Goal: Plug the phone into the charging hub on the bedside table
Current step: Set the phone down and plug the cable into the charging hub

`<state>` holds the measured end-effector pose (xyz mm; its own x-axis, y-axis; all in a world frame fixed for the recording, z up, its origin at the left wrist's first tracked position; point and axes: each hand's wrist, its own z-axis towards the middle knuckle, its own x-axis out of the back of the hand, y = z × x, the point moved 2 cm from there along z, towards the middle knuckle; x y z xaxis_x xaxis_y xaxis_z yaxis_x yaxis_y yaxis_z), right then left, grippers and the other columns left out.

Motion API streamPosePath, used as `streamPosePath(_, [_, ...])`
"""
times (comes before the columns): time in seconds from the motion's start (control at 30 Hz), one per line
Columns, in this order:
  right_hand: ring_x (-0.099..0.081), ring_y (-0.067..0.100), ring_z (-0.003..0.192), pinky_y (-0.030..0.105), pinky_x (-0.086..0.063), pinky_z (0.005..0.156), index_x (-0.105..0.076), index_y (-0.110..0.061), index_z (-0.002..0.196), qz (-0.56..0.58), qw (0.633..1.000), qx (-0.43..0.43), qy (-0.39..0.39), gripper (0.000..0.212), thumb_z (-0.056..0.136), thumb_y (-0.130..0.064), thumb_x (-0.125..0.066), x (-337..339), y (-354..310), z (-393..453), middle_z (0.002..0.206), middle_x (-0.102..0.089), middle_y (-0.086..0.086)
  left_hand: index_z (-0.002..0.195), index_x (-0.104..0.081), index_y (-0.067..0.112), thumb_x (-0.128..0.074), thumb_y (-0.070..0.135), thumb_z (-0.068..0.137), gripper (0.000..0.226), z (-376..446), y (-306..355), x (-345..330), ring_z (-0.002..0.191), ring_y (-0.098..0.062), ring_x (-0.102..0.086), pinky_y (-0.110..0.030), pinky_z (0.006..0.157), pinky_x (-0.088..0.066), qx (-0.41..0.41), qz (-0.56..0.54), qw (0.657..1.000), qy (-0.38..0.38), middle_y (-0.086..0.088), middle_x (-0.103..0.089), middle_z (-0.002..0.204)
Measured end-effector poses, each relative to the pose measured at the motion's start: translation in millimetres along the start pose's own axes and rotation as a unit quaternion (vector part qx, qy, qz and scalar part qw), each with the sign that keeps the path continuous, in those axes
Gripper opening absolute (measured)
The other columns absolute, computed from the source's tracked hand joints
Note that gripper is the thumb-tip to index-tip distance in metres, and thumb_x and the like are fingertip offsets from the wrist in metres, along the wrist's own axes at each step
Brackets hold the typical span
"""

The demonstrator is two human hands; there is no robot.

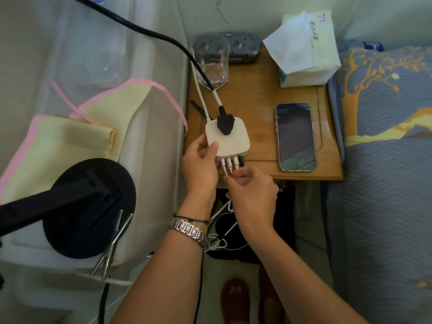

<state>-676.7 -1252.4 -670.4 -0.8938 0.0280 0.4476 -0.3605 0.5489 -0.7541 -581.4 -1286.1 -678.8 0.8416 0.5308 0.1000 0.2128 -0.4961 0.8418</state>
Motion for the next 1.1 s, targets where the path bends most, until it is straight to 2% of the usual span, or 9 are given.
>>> streamPosePath(0.13, [-0.068,0.01,0.071,0.04,-0.06,0.071,-0.068,-0.025,0.081,0.008,1.0,-0.006,-0.023,0.008,0.077,-0.028,-0.074,16,10,0,0.072,-0.07,-0.008,0.128,-0.055,0.02,-0.057,0.014,0.091,0.038,-1,2,0,0.107,-0.015,-0.062,-0.038,0.096,-0.051,-0.02,0.054,0.998,0.018,0.0,-0.066,0.118])
streamPosePath(0.27, [-0.068,0.008,0.069,0.036,-0.061,0.068,-0.074,-0.022,0.081,0.002,0.999,0.0,-0.045,0.008,0.078,-0.029,-0.074,24,21,-1,0.073,-0.072,-0.008,0.128,-0.056,0.022,-0.055,0.017,0.092,0.036,0,0,-1,0.1,-0.008,-0.058,-0.029,0.088,-0.048,-0.057,0.125,0.99,0.029,0.002,-0.064,0.12])
streamPosePath(0.4, [-0.068,0.007,0.067,0.03,-0.059,0.069,-0.071,-0.026,0.075,0.007,0.998,0.009,-0.063,0.005,0.077,-0.027,-0.074,22,23,3,0.072,-0.071,-0.01,0.128,-0.056,0.023,-0.052,0.018,0.093,0.035,3,-1,-2,0.104,-0.016,-0.059,-0.04,0.095,-0.05,-0.073,0.193,0.978,0.028,-0.002,-0.061,0.12])
streamPosePath(0.53, [-0.067,0.006,0.065,0.024,-0.056,0.065,-0.067,-0.033,0.069,0.008,0.997,0.021,-0.076,0.013,0.076,-0.026,-0.075,21,26,8,0.07,-0.07,-0.01,0.129,-0.055,0.022,-0.053,0.016,0.093,0.036,3,-4,-2,0.108,-0.016,-0.059,-0.041,0.096,-0.05,-0.077,0.188,0.979,0.027,0.0,-0.062,0.122])
streamPosePath(0.7, [-0.065,0.004,0.065,0.023,-0.053,0.057,-0.069,-0.03,0.075,-0.028,0.993,0.002,-0.115,0.006,0.076,-0.028,-0.075,32,42,9,0.068,-0.069,-0.01,0.128,-0.055,0.021,-0.054,0.015,0.092,0.036,3,-4,-2,0.105,-0.011,-0.057,-0.032,0.092,-0.048,-0.081,0.18,0.98,0.039,0.002,-0.063,0.121])
streamPosePath(0.87, [-0.064,0.005,0.072,0.026,-0.054,0.065,-0.072,-0.024,0.082,-0.113,0.983,0.013,-0.146,0.006,0.081,-0.029,-0.07,65,59,3,0.077,-0.068,-0.008,0.129,-0.052,0.015,-0.058,0.011,0.09,0.04,0,4,-1,0.102,-0.011,-0.058,-0.029,0.089,-0.049,-0.063,0.175,0.981,0.055,0.0,-0.062,0.123])
streamPosePath(0.97, [-0.064,0.009,0.074,0.033,-0.056,0.068,-0.072,-0.022,0.082,-0.13,0.981,0.028,-0.144,0.006,0.082,-0.028,-0.069,80,58,1,0.078,-0.069,-0.006,0.126,-0.051,0.016,-0.06,0.013,0.089,0.038,-16,11,-5,0.093,-0.005,-0.056,-0.022,0.082,-0.046,-0.097,0.197,0.974,0.062,0.001,-0.059,0.119])
streamPosePath(1.03, [-0.065,0.011,0.076,0.035,-0.056,0.069,-0.072,-0.022,0.081,-0.135,0.98,0.039,-0.141,0.005,0.081,-0.027,-0.07,89,54,2,0.078,-0.07,-0.005,0.122,-0.052,0.019,-0.061,0.019,0.089,0.034,-34,14,-8,0.1,-0.007,-0.055,-0.018,0.083,-0.044,-0.141,0.226,0.963,0.041,0.004,-0.056,0.117])
streamPosePath(1.1, [-0.064,0.009,0.074,0.031,-0.054,0.067,-0.071,-0.024,0.076,-0.136,0.98,0.054,-0.135,0.003,0.079,-0.025,-0.072,98,48,5,0.074,-0.069,-0.007,0.113,-0.058,0.022,-0.062,0.021,0.088,0.026,-55,15,-12,0.098,-0.004,-0.056,-0.012,0.078,-0.046,-0.185,0.252,0.95,-0.023,0.007,-0.058,0.111])
